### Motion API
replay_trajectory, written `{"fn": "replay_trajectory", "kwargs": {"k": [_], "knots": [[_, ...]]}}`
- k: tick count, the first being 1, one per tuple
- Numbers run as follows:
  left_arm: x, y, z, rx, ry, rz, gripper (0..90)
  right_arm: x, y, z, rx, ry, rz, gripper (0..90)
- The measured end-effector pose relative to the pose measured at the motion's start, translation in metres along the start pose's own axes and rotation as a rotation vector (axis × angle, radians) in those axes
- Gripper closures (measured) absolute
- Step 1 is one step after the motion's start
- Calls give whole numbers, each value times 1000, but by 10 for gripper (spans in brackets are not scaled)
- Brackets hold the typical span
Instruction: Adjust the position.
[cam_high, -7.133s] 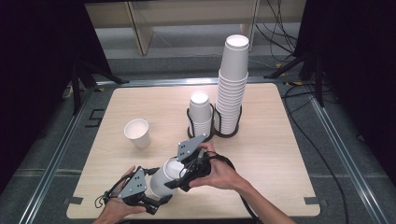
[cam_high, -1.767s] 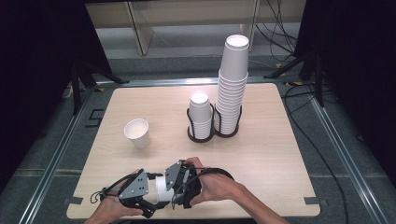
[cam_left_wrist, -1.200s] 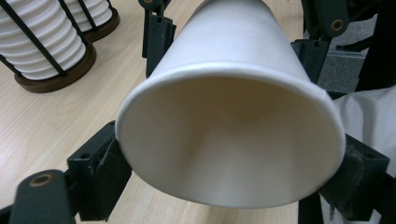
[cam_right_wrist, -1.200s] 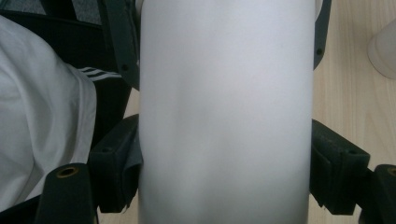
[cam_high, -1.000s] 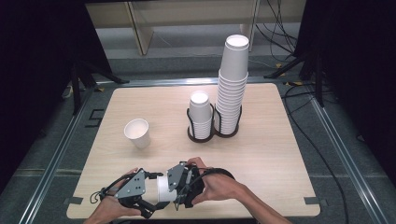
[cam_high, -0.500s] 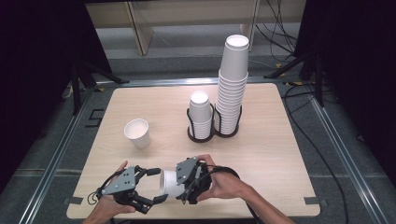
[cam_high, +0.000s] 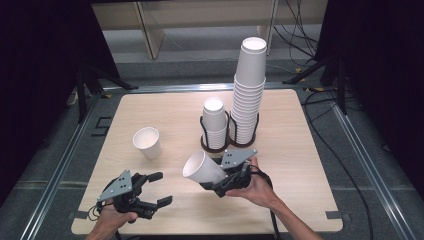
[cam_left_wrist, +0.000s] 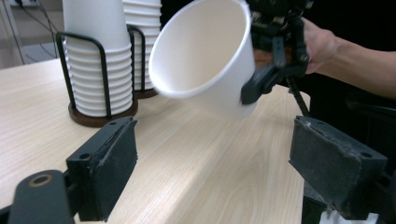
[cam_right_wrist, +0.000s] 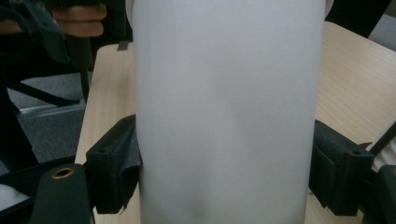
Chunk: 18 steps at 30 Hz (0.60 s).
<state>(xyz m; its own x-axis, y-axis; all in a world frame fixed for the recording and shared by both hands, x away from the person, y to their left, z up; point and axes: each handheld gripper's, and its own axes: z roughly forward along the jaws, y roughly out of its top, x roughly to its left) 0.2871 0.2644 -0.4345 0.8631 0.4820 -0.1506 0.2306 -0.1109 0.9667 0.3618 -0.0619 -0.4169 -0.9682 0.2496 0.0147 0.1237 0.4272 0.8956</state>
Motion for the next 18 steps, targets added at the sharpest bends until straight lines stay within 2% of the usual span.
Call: {"fn": "replay_trajectory", "kwargs": {"k": [2, 3, 4, 6, 8, 9, 10, 11, 13, 14, 15, 16, 18], "knots": [[0, -1, 1, -2, 7, -17, 146, -1, -1, -3, -22, -9, 10, 219], [1, -2, 3, -25, -2, -22, 146, -2, -2, -4, -29, 0, 8, 218], [0, -2, 2, -8, 20, -28, 146, -2, -3, -5, -36, -8, 15, 218], [1, -4, 5, -35, 9, -42, 146, -2, -6, -5, -47, -2, 23, 218], [1, -4, 5, -25, 24, -61, 147, -2, -8, -5, -62, 3, 32, 217], [1, -5, 8, -50, 15, -67, 146, -1, -8, -5, -63, 4, 38, 217], [0, -4, 7, -32, 29, -68, 146, -2, -9, -5, -66, 5, 34, 217], [0, -4, 8, -36, 30, -68, 147, 0, -9, -4, -63, 18, 54, 217], [0, -5, 10, -53, 24, -71, 146, 1, -9, -3, -77, 18, 56, 217], [0, -6, 11, -66, 15, -72, 146, 1, -8, -2, -90, 26, 28, 217], [-1, -5, 11, -57, 28, -76, 146, 2, -7, -1, -103, 30, 20, 217], [-1, -5, 11, -51, 26, -77, 146, 5, -7, 0, -108, 40, 55, 217], [-2, -5, 13, -61, 26, -85, 146, 7, -5, 2, -114, 57, 43, 217]]}}
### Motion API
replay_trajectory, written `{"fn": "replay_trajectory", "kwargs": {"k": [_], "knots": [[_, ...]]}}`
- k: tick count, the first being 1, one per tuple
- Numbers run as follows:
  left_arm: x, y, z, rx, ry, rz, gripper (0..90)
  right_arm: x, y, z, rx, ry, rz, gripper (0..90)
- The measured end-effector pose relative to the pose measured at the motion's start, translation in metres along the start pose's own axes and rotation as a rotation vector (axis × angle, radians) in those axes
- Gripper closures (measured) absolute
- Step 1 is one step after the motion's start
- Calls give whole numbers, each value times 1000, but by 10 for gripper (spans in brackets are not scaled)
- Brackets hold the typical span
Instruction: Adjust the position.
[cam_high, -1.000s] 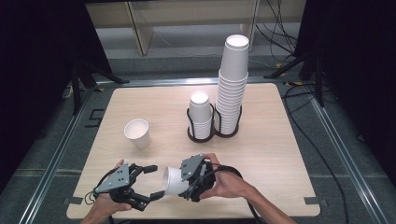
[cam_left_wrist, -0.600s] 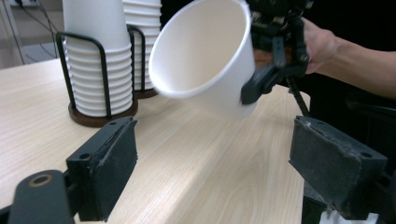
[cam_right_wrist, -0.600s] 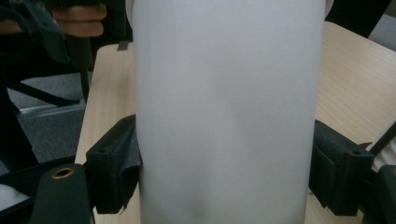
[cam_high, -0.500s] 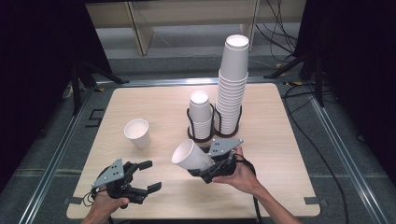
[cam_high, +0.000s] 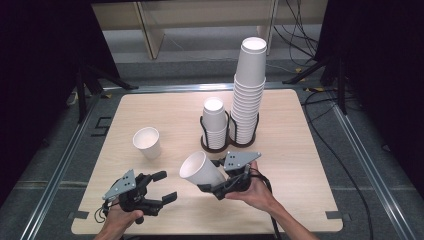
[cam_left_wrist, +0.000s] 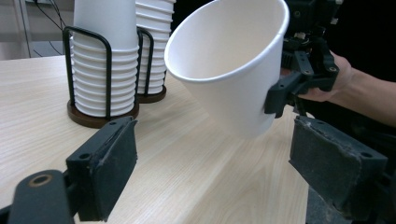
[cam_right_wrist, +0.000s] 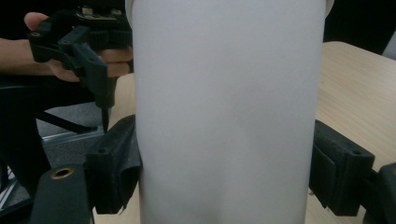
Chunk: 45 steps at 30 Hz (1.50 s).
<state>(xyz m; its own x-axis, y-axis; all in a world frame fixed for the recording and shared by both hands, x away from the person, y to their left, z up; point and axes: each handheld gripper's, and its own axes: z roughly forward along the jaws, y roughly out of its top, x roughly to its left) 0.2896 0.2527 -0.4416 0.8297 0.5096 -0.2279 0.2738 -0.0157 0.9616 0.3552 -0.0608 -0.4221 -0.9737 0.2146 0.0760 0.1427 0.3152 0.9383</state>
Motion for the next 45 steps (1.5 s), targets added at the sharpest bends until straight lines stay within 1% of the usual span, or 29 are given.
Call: {"fn": "replay_trajectory", "kwargs": {"k": [1, 2, 3, 4, 5, 7, 12, 14, 16, 19, 20, 21, 22, 23, 24, 25, 27, 29, 31, 32, 33, 36, 37, 38, 39, 40, 42, 43, 45], "knots": [[0, 0, 0, 5, -2, 2, 146, 1, 1, 2, -8, 3, -17, 217], [0, 0, 1, 2, -7, 3, 146, 3, 0, 4, -12, 21, -6, 217], [0, 0, 1, 5, -9, 8, 146, 5, 1, 5, -2, 17, -5, 217], [0, 0, 1, 5, -11, 6, 146, 5, 1, 6, -6, 24, -18, 217], [0, -1, 4, -21, -32, -2, 145, 7, 1, 8, -7, 42, -9, 217], [-1, -1, 2, 4, -13, -2, 145, 9, 1, 11, 0, 49, -23, 217], [-2, -2, 6, -26, -51, -11, 145, 16, 2, 21, -3, 81, -31, 217], [-4, -1, 4, -9, -38, -11, 145, 17, 2, 24, -2, 92, -47, 216], [-3, 0, 4, -17, -53, -6, 140, 20, 2, 28, 6, 107, -40, 217], [-5, 0, 4, -14, -64, -1, 139, 21, 3, 31, -1, 113, -62, 217], [-6, 0, 4, -17, -67, -4, 139, 22, 2, 32, 0, 118, -50, 216], [-6, 0, 5, -12, -70, 3, 137, 21, 2, 33, 0, 123, -62, 216], [-6, -1, 7, -35, -88, -6, 138, 22, 2, 34, -2, 124, -62, 216], [-7, -1, 8, -30, -90, 0, 135, 23, 2, 35, 6, 130, -50, 216], [-8, 0, 7, -8, -73, 6, 124, 24, 2, 37, 1, 135, -55, 216], [-8, 0, 7, -16, -74, -1, 112, 24, 2, 37, 5, 136, -65, 216], [-8, 0, 6, -16, -66, 10, 72, 26, 1, 40, 13, 146, -52, 216], [-9, 1, 6, -23, -65, 8, 81, 27, 1, 42, 16, 152, -58, 215], [-9, 1, 6, -9, -58, 12, 70, 29, 1, 44, 25, 152, -65, 215], [-10, 1, 7, -16, -59, 12, 67, 29, 1, 45, 23, 151, -82, 215], [-10, 0, 7, -20, -61, 12, 64, 30, 1, 46, 31, 159, -66, 215], [-10, 0, 7, -19, -66, 21, 56, 30, 1, 48, 33, 158, -80, 215], [-10, 0, 8, -40, -77, 26, 59, 30, 0, 49, 26, 155, -92, 215], [-10, 0, 7, -35, -70, 27, 62, 31, 0, 49, 32, 164, -86, 214], [-12, 0, 8, -53, -68, 17, 62, 32, 0, 49, 33, 168, -74, 215], [-12, 0, 6, -41, -60, 25, 65, 32, 0, 49, 30, 169, -72, 215], [-13, 1, 7, -56, -62, 28, 70, 32, 0, 50, 28, 173, -70, 214], [-13, 1, 8, -74, -76, 24, 72, 32, 0, 50, 27, 176, -69, 214], [-14, 2, 5, -44, -56, 38, 78, 32, 0, 51, 21, 177, -74, 213]]}}
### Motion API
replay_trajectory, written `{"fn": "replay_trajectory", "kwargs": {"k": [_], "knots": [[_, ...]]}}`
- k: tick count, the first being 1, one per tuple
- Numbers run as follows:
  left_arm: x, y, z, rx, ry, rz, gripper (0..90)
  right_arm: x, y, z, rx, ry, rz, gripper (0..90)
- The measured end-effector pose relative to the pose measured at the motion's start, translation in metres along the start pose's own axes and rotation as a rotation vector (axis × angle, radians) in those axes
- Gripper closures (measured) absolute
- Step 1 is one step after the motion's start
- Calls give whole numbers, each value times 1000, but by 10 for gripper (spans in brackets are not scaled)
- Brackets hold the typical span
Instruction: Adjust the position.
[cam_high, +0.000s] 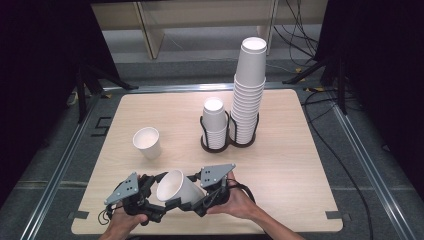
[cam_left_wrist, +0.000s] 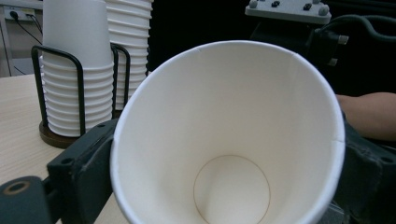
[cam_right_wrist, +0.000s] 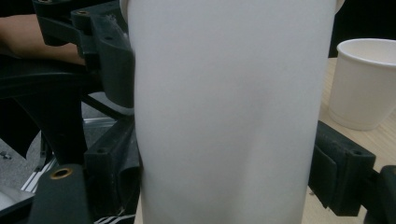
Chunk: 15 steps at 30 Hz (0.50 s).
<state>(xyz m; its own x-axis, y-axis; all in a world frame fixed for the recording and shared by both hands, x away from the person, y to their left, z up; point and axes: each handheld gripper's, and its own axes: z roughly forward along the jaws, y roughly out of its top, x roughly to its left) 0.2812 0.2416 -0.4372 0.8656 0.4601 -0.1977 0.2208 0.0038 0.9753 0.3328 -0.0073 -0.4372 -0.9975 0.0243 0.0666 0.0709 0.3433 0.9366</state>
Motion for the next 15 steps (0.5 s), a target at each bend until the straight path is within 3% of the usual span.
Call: {"fn": "replay_trajectory", "kwargs": {"k": [5, 8, 14, 15], "knots": [[0, 0, -1, 3, -10, 13, 111, -1, -1, 2, -5, 1, -1, 203], [0, 0, -1, 5, -5, 25, 126, -2, -3, 2, 17, 22, 47, 181], [3, 4, -6, -9, 17, 26, 139, -7, -6, -4, 35, -14, 66, 152], [4, 5, -8, -2, 23, 35, 140, -8, -5, -7, 42, -23, 51, 154]]}}
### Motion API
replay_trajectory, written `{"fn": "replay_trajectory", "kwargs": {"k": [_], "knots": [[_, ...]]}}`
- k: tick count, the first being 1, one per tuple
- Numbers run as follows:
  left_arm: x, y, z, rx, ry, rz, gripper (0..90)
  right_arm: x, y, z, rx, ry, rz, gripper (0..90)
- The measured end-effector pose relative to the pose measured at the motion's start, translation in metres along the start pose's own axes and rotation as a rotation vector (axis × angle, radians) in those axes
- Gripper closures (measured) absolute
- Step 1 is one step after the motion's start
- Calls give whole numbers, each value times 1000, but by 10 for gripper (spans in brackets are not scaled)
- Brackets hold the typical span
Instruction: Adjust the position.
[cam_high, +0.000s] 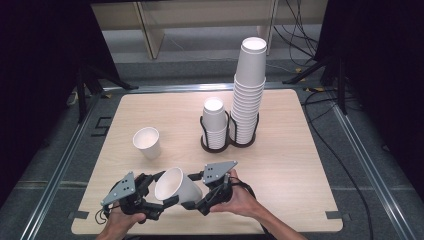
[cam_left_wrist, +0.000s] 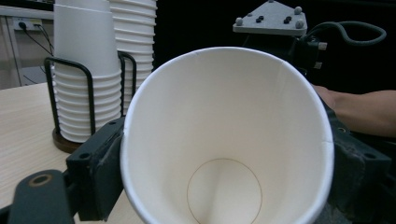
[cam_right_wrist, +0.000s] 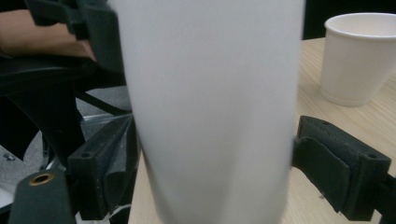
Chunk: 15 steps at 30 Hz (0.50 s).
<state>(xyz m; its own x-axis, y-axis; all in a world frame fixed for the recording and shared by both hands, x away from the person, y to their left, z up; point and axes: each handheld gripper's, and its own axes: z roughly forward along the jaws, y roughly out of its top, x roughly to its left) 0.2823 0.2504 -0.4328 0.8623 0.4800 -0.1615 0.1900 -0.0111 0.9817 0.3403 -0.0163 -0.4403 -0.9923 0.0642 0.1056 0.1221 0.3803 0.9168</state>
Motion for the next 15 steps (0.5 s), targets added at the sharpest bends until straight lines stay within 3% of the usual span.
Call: {"fn": "replay_trajectory", "kwargs": {"k": [2, 9, 11, 13, 15], "knots": [[1, 0, -1, 9, 16, -6, 140, -1, -2, -5, 17, -12, 10, 153], [9, 0, -6, 97, 122, 47, 140, -8, -8, -28, 23, -86, 27, 157], [12, 1, -10, 147, 180, 61, 140, -10, -8, -34, 18, -114, 21, 161], [16, 0, -12, 153, 225, 68, 140, -12, -9, -40, 28, -136, 32, 169], [19, 0, -15, 190, 272, 78, 140, -14, -11, -43, 25, -154, 39, 170]]}}
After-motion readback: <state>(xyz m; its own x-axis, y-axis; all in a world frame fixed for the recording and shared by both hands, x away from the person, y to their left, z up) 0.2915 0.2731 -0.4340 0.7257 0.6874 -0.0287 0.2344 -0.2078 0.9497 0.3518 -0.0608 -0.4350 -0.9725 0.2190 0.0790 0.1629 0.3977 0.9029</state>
